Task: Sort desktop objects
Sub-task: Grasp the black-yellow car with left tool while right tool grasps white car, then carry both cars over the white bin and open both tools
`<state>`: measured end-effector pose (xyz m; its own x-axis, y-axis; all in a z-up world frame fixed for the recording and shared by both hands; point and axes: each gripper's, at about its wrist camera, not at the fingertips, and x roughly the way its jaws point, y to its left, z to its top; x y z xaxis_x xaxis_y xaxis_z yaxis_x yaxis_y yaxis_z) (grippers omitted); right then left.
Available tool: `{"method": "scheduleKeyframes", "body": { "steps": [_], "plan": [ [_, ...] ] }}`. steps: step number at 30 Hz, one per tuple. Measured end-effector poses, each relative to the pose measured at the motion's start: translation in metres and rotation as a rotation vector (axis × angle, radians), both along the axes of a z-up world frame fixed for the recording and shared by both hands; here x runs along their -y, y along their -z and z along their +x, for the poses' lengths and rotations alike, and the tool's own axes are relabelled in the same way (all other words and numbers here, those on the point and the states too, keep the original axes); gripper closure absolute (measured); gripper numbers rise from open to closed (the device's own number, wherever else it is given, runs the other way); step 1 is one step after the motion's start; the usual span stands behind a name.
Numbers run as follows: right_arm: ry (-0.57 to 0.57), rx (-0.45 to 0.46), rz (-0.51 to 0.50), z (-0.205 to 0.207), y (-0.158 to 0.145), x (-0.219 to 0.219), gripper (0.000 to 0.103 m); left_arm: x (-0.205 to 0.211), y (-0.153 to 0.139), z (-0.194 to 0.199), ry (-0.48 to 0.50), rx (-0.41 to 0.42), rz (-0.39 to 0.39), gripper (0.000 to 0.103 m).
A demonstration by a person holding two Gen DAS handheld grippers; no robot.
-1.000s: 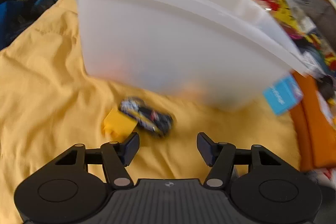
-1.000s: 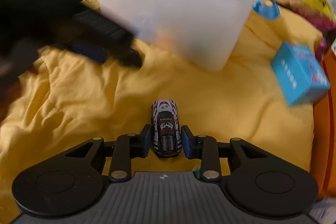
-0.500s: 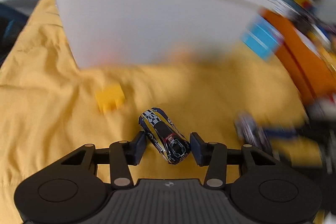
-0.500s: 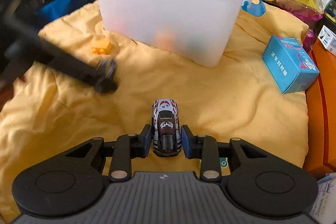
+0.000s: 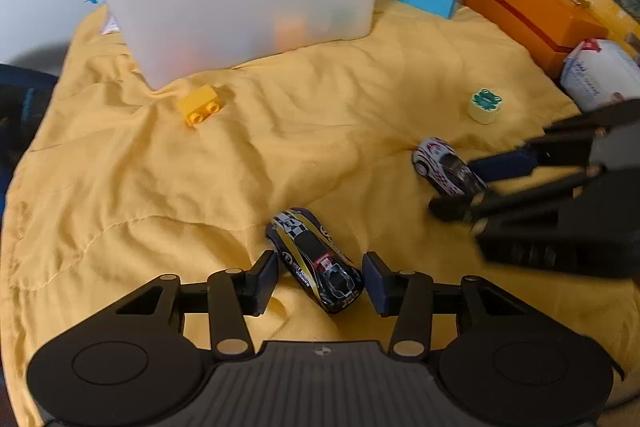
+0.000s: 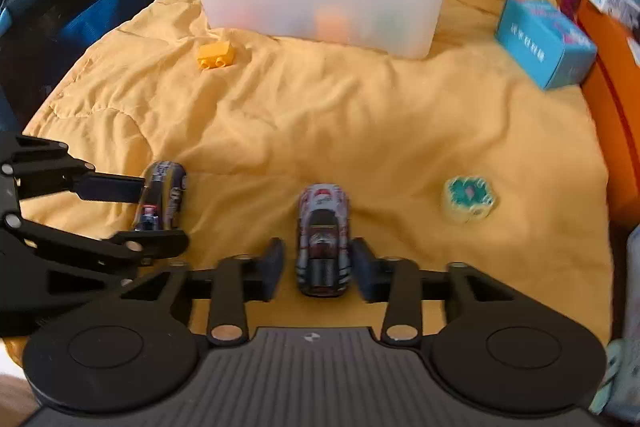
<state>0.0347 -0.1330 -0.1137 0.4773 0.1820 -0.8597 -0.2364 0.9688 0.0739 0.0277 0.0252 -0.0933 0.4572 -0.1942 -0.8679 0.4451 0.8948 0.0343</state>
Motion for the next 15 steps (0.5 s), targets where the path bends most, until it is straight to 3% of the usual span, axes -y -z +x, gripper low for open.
{"method": "scheduleKeyframes", "body": {
  "steps": [7, 9, 15],
  "plan": [
    [-0.079, 0.057, -0.070, -0.002, -0.005, -0.006, 0.062, 0.006, 0.009, 0.005, -0.100, -0.025, -0.060, 0.052],
    [-0.098, 0.044, -0.073, 0.000, -0.002, -0.008, 0.062, 0.005, 0.015, 0.006, -0.113, -0.036, -0.066, 0.059],
    [-0.151, 0.037, -0.070, -0.004, -0.003, -0.008, 0.069, -0.005, 0.006, -0.001, -0.023, -0.007, -0.074, 0.068]
  ]
}}
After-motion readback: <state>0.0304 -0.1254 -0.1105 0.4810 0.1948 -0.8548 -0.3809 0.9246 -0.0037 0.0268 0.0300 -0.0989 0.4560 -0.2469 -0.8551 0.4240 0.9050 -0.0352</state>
